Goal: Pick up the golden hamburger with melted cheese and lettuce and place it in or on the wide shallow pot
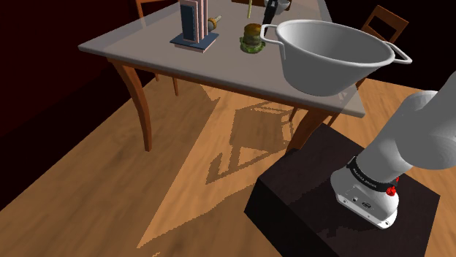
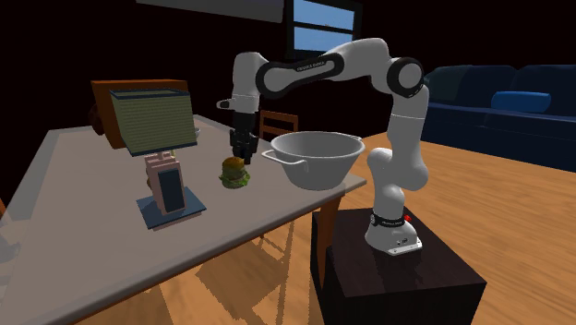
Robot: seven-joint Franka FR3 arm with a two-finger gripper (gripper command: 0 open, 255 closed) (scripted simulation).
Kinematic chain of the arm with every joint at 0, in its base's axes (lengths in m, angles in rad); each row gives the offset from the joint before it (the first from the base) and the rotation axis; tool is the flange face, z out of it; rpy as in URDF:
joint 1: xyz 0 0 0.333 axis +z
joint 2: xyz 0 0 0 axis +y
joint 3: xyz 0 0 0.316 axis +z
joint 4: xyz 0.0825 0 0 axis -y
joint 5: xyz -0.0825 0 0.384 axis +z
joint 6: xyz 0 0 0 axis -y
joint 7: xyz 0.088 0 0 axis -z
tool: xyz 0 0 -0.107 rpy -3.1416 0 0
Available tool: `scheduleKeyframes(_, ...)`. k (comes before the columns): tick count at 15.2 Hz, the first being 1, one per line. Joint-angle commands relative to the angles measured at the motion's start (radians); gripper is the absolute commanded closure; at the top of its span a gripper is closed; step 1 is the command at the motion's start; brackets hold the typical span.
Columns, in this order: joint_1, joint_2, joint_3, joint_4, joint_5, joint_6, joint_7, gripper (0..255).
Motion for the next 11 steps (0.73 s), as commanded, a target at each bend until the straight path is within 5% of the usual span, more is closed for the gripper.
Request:
scheduleKeyframes(1,0.001,0.002,0.001,-0.004,0.0,0.001,0.0,255)
scheduleKeyframes(11,0.002,0.008,0.001,0.113,0.0,-0.11,0.008,255)
